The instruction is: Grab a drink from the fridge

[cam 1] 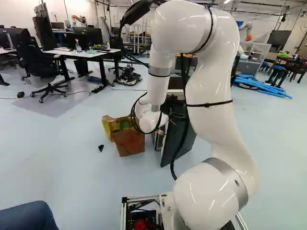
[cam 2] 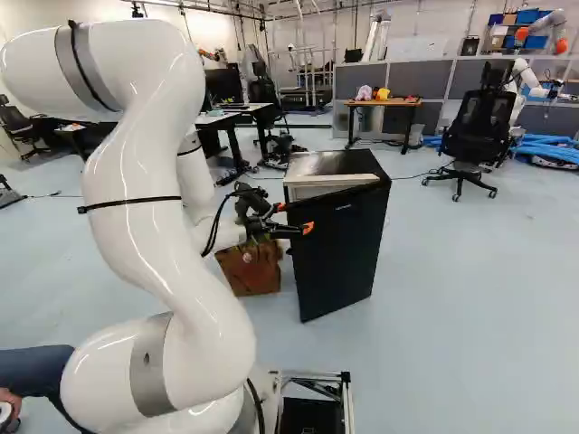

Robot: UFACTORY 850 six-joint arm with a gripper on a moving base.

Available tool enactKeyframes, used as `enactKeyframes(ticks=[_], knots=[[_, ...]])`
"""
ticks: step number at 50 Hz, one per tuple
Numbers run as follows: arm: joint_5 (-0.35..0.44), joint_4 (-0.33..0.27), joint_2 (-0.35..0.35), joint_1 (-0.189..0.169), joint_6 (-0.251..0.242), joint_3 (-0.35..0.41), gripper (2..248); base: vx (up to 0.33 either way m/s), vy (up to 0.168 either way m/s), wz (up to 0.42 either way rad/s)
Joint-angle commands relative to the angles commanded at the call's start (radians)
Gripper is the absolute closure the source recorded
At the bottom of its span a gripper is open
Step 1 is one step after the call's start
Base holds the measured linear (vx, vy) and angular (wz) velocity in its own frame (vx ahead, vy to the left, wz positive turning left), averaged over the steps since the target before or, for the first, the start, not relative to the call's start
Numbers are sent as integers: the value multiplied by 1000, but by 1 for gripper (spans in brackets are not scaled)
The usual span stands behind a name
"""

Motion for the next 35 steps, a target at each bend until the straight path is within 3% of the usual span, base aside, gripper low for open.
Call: enactKeyframes(ticks=[35], knots=[[54, 123, 73, 10, 0, 134, 3, 0, 0, 0]])
